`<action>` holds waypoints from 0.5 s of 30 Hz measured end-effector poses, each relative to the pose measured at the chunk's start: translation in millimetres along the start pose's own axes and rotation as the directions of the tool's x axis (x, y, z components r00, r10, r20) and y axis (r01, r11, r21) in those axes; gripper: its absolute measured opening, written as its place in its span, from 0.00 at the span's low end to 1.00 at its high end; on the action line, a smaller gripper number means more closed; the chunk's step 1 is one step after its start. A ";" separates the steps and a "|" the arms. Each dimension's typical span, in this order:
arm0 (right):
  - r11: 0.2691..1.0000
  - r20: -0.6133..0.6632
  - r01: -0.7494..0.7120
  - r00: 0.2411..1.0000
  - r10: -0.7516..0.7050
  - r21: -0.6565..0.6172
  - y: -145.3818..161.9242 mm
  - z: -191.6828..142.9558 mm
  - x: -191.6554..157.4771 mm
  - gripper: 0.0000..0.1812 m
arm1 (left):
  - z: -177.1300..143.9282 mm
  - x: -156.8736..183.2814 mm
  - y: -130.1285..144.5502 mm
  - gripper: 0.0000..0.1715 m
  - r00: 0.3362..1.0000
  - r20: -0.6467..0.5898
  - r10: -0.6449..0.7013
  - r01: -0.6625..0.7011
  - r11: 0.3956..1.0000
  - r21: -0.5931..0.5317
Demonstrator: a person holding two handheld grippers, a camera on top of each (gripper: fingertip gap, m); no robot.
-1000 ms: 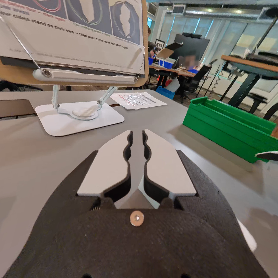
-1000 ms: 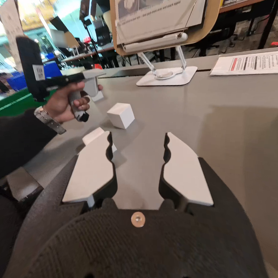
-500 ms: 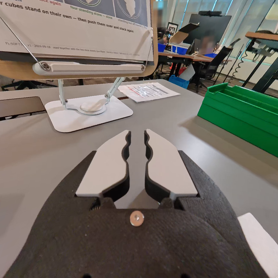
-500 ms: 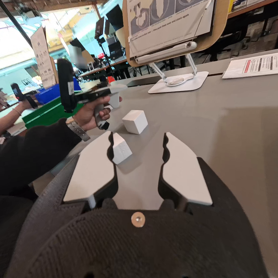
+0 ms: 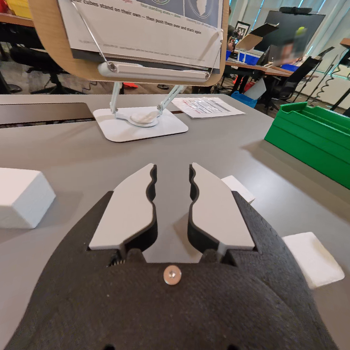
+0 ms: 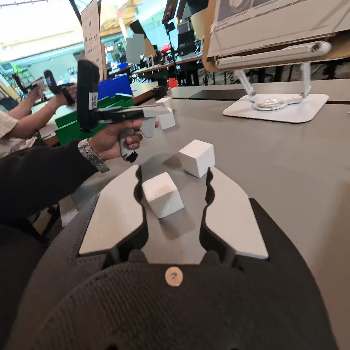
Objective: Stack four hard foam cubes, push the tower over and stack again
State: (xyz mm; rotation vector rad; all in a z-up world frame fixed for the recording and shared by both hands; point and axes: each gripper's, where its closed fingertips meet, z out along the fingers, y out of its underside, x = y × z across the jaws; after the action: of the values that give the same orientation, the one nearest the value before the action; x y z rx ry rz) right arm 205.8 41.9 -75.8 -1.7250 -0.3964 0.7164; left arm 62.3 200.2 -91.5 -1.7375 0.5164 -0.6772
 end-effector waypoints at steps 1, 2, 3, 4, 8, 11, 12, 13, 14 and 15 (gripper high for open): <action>0.999 0.010 0.025 1.000 -0.025 -0.023 2.8 5.8 -1.7 0.37 | -4.1 -3.8 1.3 0.19 1.000 0.015 0.019 -0.019 1.000 -0.003; 0.998 0.016 0.056 0.998 -0.055 -0.042 5.0 11.2 -2.8 0.38 | -7.9 -6.9 3.8 0.19 0.999 0.024 0.043 -0.043 0.999 -0.013; 0.995 0.023 0.089 0.996 -0.088 -0.055 6.3 15.7 -4.1 0.39 | -11.2 -9.3 7.6 0.19 0.997 0.029 0.067 -0.066 0.997 -0.031; 0.991 0.034 0.119 0.993 -0.117 -0.060 6.2 19.6 -5.9 0.39 | -14.3 -10.8 12.0 0.19 0.996 0.029 0.085 -0.083 0.995 -0.051; 0.987 0.056 0.156 0.987 -0.154 -0.037 0.5 32.7 -10.5 0.39 | -25.4 -12.3 22.4 0.19 0.995 0.020 0.102 -0.100 0.991 -0.093; 0.984 0.062 0.174 0.983 -0.171 -0.040 -0.2 42.1 -12.3 0.37 | -33.4 -12.7 26.2 0.19 0.996 0.019 0.083 -0.081 0.992 -0.101; 0.984 0.064 0.176 0.983 -0.173 -0.034 -1.5 44.9 -13.5 0.37 | -36.1 -13.8 26.8 0.19 0.997 0.025 0.078 -0.075 0.992 -0.099; 0.985 0.067 0.173 0.983 -0.171 -0.027 -2.6 47.5 -15.1 0.36 | -38.6 -14.6 27.2 0.19 0.997 0.030 0.075 -0.071 0.993 -0.096; 0.986 0.074 0.167 0.984 -0.165 -0.021 -3.4 49.8 -17.3 0.36 | -40.8 -15.4 27.7 0.19 0.997 0.033 0.073 -0.069 0.993 -0.096; 0.987 0.083 0.158 0.984 -0.156 -0.016 -3.8 51.7 -20.0 0.36 | -42.7 -15.9 28.6 0.19 0.997 0.036 0.072 -0.068 0.993 -0.098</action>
State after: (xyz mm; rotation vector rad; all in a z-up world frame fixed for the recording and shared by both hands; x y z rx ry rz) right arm 157.6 69.6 -74.5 -1.6685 -0.5926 0.6704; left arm 21.8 172.8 -113.8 -1.8111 0.5882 -0.5752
